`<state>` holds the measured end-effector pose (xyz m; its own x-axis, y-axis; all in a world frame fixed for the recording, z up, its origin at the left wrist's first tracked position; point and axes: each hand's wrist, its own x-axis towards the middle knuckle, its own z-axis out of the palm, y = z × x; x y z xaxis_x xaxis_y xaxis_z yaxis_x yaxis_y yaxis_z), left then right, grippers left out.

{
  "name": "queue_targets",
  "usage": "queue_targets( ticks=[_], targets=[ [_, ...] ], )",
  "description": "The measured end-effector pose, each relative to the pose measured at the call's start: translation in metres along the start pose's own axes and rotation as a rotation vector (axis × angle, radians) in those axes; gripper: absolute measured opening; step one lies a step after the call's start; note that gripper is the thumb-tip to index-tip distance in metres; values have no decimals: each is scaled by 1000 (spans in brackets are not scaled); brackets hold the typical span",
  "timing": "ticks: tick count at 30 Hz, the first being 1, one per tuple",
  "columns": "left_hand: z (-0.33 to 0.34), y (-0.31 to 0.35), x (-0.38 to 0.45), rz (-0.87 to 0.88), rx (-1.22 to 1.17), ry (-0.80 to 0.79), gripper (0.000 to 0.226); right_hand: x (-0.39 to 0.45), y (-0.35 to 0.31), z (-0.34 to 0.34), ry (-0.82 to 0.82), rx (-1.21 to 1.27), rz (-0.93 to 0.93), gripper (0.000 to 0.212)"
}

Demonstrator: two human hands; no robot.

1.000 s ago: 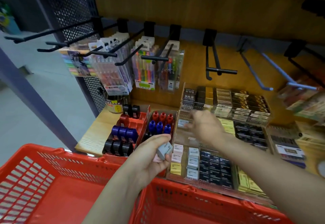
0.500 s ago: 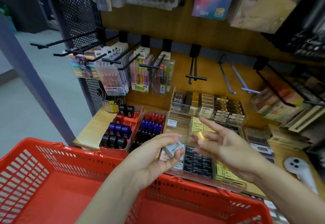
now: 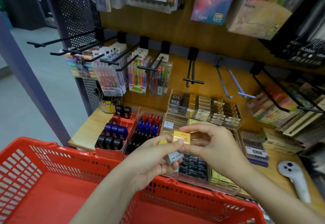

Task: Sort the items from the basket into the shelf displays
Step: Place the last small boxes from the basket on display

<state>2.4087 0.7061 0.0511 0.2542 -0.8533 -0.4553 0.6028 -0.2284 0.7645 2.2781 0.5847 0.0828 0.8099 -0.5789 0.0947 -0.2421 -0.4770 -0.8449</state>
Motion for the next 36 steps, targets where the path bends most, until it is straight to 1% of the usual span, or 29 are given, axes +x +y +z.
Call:
queue_targets(
  ticks=[2,4,6,7,9,11,13,14,15,17,20,23,26,28,30,32,33,34,36],
  targets=[
    [-2,0,3,14,12,39,41,10,8,0,14,-237,-69,36],
    [-7,1,7,24,-34,106,32,29,20,-2,65,-452,-88,37],
    [-15,2,14,20,-152,221,16,55,36,-3,118,-585,-8,40],
    [-19,2,18,13,-228,281,8,68,45,-2,105,-633,48,40],
    [-28,4,29,-8,-340,371,8,91,63,10,25,-699,151,40],
    [-34,6,41,-36,-367,426,17,109,77,25,-28,-761,217,35],
    [-38,5,45,-61,-369,437,25,123,89,39,-49,-909,234,34],
    [-40,5,45,-62,-368,414,28,129,94,43,-45,-991,235,34],
    [-42,4,45,-59,-359,381,26,133,99,47,-36,-1050,244,34],
    [-43,1,45,-68,-337,337,14,136,108,52,-19,-1097,266,32],
    [-44,0,53,-104,-332,360,13,138,117,56,-6,-1181,240,26],
    [-43,-2,54,-93,-339,359,10,142,121,55,-33,-1278,219,22],
    [-40,-1,51,-86,-329,328,18,139,126,56,-55,-1265,94,22],
    [-38,0,50,-79,-346,320,31,135,126,56,-89,-1282,26,20],
    [-36,0,46,-80,-340,319,39,132,122,54,-130,-1301,84,23],
    [-35,1,38,-63,-334,317,29,128,115,49,-186,-1310,111,28],
    [-33,2,33,-59,-334,312,25,124,112,47,-199,-1232,88,31],
    [-30,4,30,-58,-335,304,27,118,107,42,-187,-1066,62,34],
    [-25,7,23,-63,-346,294,41,99,91,33,-130,-606,31,38]
  ],
)
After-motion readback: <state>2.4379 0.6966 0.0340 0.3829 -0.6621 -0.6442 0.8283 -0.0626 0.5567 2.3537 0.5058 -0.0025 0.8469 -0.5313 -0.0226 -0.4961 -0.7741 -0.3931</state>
